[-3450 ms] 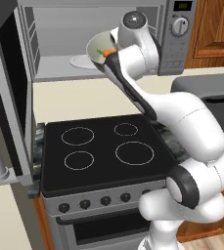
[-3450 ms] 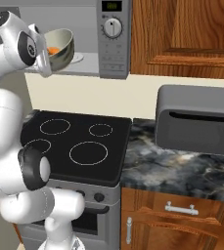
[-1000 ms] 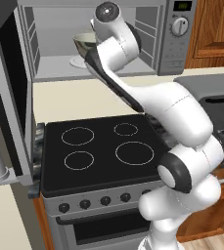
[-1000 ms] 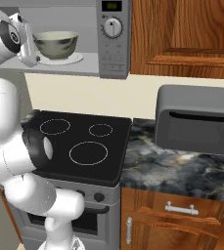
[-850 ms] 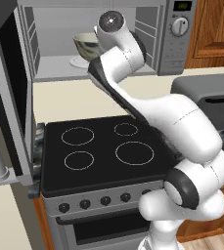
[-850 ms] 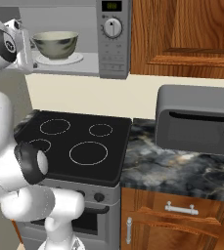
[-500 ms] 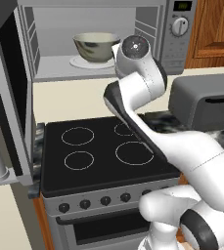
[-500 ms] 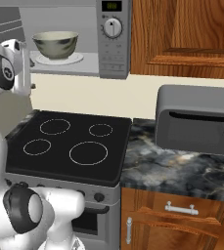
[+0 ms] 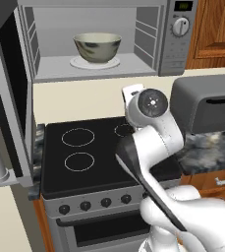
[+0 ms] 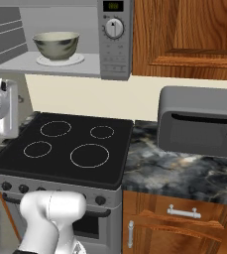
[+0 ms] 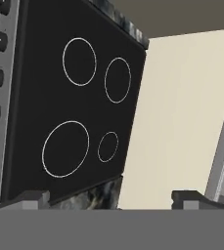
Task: Pick the carrot from the sink and place it in the bowl. Then pick the bowl and place it in the microwave. Then close the microwave door and press the start button.
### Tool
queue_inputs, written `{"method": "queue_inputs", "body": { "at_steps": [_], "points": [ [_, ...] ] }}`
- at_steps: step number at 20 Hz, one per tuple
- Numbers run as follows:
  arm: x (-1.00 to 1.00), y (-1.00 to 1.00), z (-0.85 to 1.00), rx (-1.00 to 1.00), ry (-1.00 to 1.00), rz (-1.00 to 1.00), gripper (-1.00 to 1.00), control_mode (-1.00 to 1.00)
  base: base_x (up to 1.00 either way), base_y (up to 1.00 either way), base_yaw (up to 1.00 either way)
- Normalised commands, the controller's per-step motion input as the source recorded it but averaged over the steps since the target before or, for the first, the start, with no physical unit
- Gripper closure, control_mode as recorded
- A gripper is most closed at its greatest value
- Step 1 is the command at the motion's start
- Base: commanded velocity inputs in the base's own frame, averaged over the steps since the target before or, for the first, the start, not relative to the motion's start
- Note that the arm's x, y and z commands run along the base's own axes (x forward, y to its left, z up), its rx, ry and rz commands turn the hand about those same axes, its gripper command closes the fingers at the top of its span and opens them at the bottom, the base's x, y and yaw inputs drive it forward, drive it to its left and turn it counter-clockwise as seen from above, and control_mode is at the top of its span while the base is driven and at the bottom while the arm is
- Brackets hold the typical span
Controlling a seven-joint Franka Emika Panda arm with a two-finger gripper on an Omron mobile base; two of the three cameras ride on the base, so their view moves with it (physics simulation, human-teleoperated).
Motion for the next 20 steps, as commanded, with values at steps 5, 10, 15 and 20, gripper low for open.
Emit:
{"method": "queue_inputs", "body": {
  "at_steps": [5, 10, 15, 20],
  "points": [
    [-1.00, 0.19, -0.60, -0.01, -0.02, 0.00, -1.00, -1.00, 0.00, 0.00, 0.00],
    [-1.00, 0.39, -0.93, -0.07, -0.07, 0.00, -1.00, -1.00, 0.00, 0.00, 0.00],
    [-0.56, 0.95, -0.44, -0.12, -0.24, -0.02, -1.00, -1.00, 0.00, 0.00, 0.00],
    [-0.43, 0.91, -0.74, -0.15, -0.28, -0.01, -1.00, -1.00, 0.00, 0.00, 0.00]
  ]
}}
